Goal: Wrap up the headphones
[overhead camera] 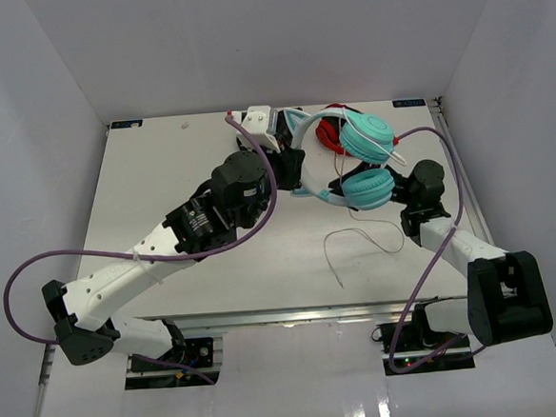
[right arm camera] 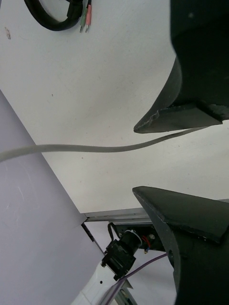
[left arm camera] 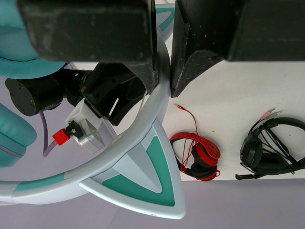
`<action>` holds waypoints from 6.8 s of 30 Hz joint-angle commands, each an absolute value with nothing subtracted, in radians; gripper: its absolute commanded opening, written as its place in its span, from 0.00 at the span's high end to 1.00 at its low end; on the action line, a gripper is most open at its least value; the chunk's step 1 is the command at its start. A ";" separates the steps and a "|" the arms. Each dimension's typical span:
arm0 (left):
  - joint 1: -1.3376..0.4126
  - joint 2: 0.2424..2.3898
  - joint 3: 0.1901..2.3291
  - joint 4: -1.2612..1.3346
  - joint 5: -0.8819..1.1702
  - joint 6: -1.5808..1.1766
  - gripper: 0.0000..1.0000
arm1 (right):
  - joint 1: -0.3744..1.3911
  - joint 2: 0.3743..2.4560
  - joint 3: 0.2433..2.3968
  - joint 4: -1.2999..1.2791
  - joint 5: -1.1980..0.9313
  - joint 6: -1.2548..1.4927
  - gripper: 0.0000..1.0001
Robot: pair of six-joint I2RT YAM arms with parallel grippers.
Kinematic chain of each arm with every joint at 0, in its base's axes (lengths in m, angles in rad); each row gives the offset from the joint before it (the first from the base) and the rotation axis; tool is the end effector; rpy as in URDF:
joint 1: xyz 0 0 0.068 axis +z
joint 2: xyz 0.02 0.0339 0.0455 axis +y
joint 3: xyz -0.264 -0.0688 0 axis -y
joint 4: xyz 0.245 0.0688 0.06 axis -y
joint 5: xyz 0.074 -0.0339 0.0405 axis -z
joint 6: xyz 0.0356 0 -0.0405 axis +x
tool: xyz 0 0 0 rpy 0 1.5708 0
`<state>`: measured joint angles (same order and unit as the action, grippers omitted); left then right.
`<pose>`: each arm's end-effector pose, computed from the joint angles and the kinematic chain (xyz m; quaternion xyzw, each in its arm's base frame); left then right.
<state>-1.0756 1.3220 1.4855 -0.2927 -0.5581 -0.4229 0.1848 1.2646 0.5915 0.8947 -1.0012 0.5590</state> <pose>0.1545 -0.2465 0.4550 0.0593 0.7424 -0.2806 0.6055 0.2504 0.0773 0.2799 -0.2664 0.6081 0.5282 0.5294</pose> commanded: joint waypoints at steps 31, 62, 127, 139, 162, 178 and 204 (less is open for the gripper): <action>-1.021 1.297 1.465 0.315 -1.136 -0.037 1.00 | 0.372 1.035 0.748 0.039 -0.890 -0.326 0.92; -0.842 1.531 1.263 -0.086 -0.668 -0.410 1.00 | 0.579 1.101 1.258 -0.505 -0.322 -0.921 0.88; -0.848 1.305 1.060 -0.207 -0.439 -0.428 1.00 | 0.397 1.102 1.257 -0.358 -0.406 -0.719 0.45; -0.847 1.190 1.203 -0.349 -0.482 -0.428 1.00 | 0.086 1.123 0.875 0.113 -0.923 -0.397 0.18; -0.847 1.141 1.361 -0.440 -0.523 -0.463 1.00 | 0.431 1.309 0.539 0.413 -0.601 -0.532 0.02; -0.847 1.127 1.372 -0.445 -0.532 -0.479 1.00 | 0.557 1.521 0.738 0.111 -0.499 -0.681 0.15; -0.847 1.058 1.368 -0.461 -0.564 -0.568 1.00 | 0.617 1.640 0.866 -0.072 -0.395 -0.768 0.92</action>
<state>-0.8478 1.1299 1.3312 -0.5209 -0.5191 -0.5091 0.6135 1.6875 0.8602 -0.0230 -0.3524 -0.7479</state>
